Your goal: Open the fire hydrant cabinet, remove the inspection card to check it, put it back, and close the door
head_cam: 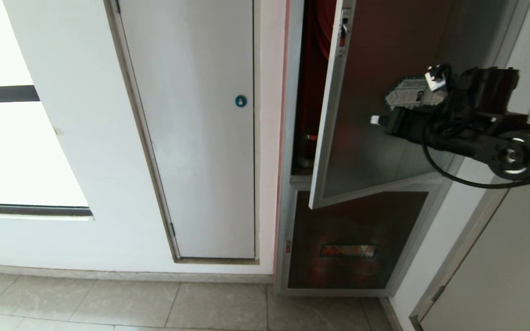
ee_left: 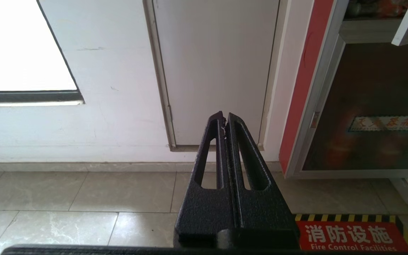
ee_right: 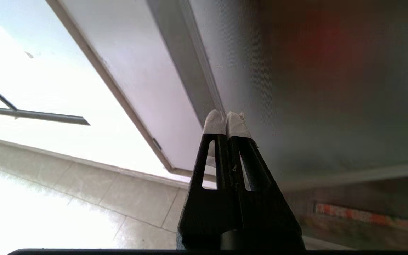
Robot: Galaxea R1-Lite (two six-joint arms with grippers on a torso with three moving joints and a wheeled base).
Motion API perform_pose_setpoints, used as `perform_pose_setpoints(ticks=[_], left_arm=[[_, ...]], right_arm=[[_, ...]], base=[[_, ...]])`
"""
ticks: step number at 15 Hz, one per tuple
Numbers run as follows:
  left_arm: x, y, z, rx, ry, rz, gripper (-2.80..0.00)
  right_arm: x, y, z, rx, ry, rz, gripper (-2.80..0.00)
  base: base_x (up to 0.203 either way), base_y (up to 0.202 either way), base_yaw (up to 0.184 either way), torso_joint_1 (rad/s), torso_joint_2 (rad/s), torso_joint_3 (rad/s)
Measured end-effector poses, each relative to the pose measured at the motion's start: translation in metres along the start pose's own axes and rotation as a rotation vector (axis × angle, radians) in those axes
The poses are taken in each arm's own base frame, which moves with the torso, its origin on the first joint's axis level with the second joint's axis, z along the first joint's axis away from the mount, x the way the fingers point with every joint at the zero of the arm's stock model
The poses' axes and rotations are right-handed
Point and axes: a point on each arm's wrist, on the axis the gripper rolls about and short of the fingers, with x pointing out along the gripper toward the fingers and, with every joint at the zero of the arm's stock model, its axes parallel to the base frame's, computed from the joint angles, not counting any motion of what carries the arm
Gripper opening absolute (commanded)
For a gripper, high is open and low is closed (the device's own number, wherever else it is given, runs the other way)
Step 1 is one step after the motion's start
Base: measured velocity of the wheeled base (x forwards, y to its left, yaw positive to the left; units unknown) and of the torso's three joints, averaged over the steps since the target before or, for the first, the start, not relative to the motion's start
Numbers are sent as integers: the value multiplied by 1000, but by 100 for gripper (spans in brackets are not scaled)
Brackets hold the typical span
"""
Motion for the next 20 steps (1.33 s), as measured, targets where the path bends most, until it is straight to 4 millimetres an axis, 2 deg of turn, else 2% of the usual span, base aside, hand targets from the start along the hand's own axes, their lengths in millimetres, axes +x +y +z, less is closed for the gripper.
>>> perform_pose_setpoints(ticks=[9,14,17,20], left_arm=[[0,0,0,0,0,0,-280],[0,0,0,0,0,0,-280],[0,0,0,0,0,0,-280],[0,0,0,0,0,0,-280]], right_arm=[[-201,55,-19,-164,-214,-47,-280],[-303,75,-51,-181,-302,-148,-280],[-344,75,-82,-198,-270,-342,-280],[-365,71,-107,-197,-253,-512,-280]], base=[[0,0,0,0,0,0],[0,0,0,0,0,0],[0,0,0,0,0,0],[0,0,0,0,0,0]])
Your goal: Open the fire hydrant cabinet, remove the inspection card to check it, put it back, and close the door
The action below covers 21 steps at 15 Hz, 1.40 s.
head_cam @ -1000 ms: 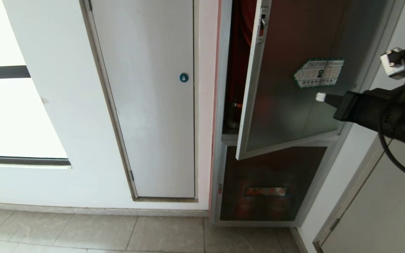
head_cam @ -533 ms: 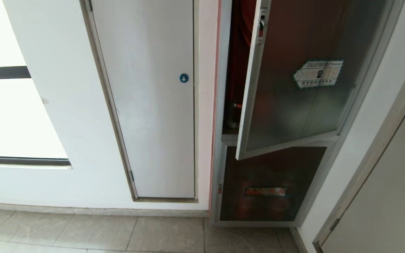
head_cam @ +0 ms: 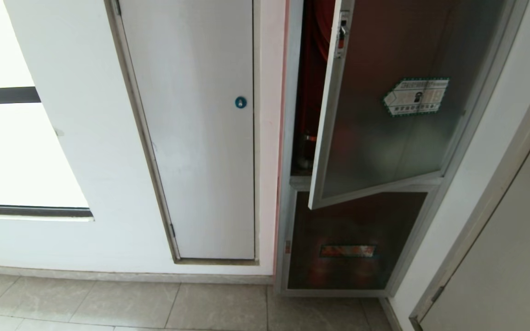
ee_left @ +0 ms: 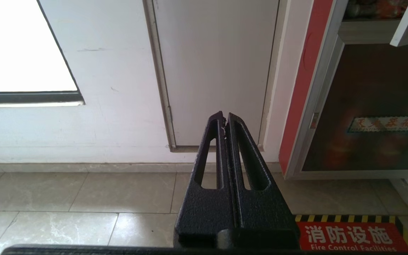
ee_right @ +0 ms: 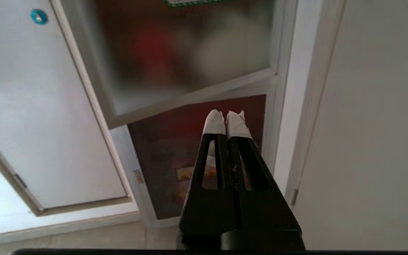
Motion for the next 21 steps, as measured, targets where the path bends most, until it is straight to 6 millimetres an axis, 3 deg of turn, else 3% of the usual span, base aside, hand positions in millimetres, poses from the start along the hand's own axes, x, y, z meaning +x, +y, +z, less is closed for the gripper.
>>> perform_pose_setpoints(ticks=[4,11,15,21], left_arm=[[0,0,0,0,0,0,-280],[0,0,0,0,0,0,-280],[0,0,0,0,0,1,-280],[0,0,0,0,0,1,-280]], right_arm=[[-15,-5,-31,-42,6,-26,-280],[-29,-11,-104,-55,54,86,-280],[-29,-10,-117,-59,75,158,-280],[-29,-10,-121,-52,86,164,-280]], base=[[0,0,0,0,0,0],[0,0,0,0,0,0],[0,0,0,0,0,0],[0,0,0,0,0,0]])
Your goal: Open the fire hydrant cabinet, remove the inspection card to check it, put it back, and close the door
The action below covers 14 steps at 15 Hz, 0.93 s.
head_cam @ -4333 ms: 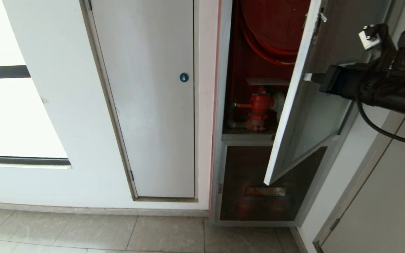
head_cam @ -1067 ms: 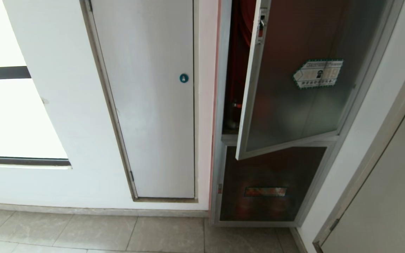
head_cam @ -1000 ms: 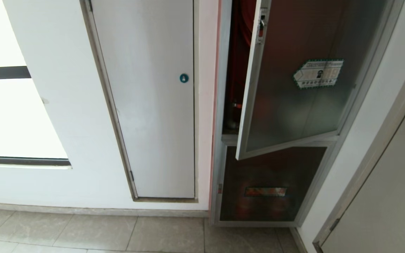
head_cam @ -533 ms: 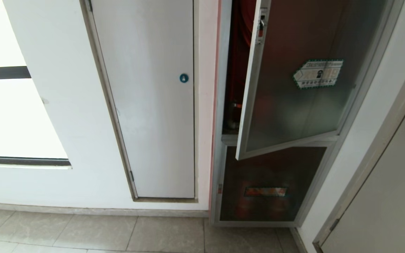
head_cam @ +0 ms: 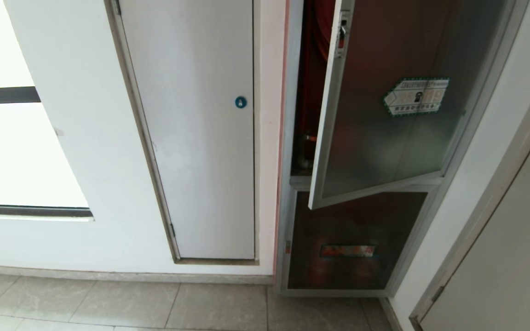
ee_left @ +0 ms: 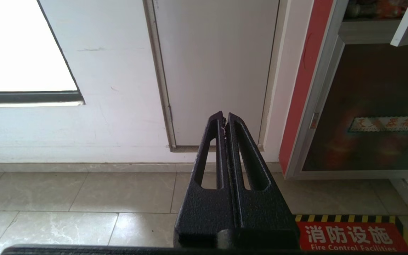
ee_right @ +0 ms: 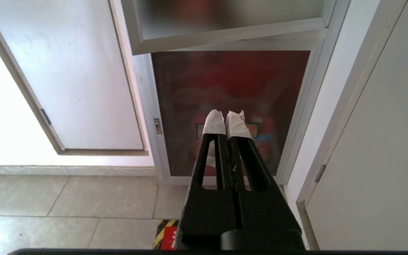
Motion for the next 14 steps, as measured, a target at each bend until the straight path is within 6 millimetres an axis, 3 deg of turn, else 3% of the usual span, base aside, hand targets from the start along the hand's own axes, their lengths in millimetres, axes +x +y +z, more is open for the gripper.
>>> perform_pose_setpoints(ticks=[11,14], left_arm=[[0,0,0,1,0,0,-280],[0,0,0,1,0,0,-280]], right_arm=[[0,0,0,52,-1,-3,-280],[0,0,0,52,-2,-4,-280]], base=[[0,0,0,0,0,0],[124,0,3,-3,-4,3]])
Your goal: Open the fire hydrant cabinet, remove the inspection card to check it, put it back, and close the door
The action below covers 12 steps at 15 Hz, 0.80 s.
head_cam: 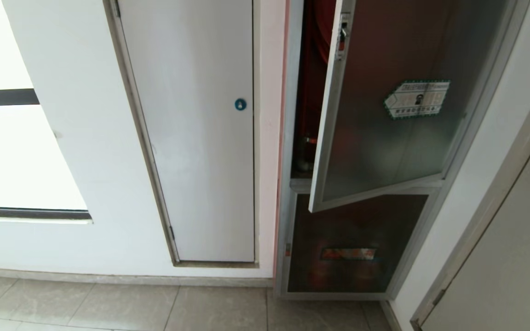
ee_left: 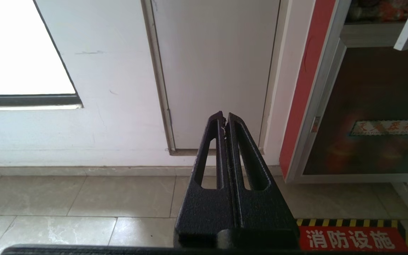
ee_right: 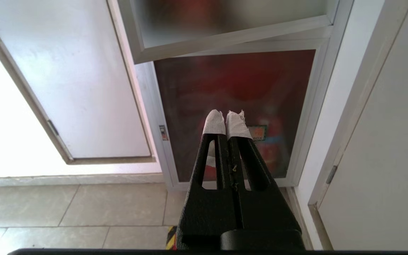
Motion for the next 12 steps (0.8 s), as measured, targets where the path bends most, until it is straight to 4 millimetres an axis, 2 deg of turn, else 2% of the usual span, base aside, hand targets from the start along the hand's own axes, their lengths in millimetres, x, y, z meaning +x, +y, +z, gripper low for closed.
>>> perform_pose_setpoints(ticks=[12], left_arm=[[0,0,0,0,0,0,-280]], right_arm=[[0,0,0,0,1,0,-280]], base=[[195,0,-1,4,3,2]])
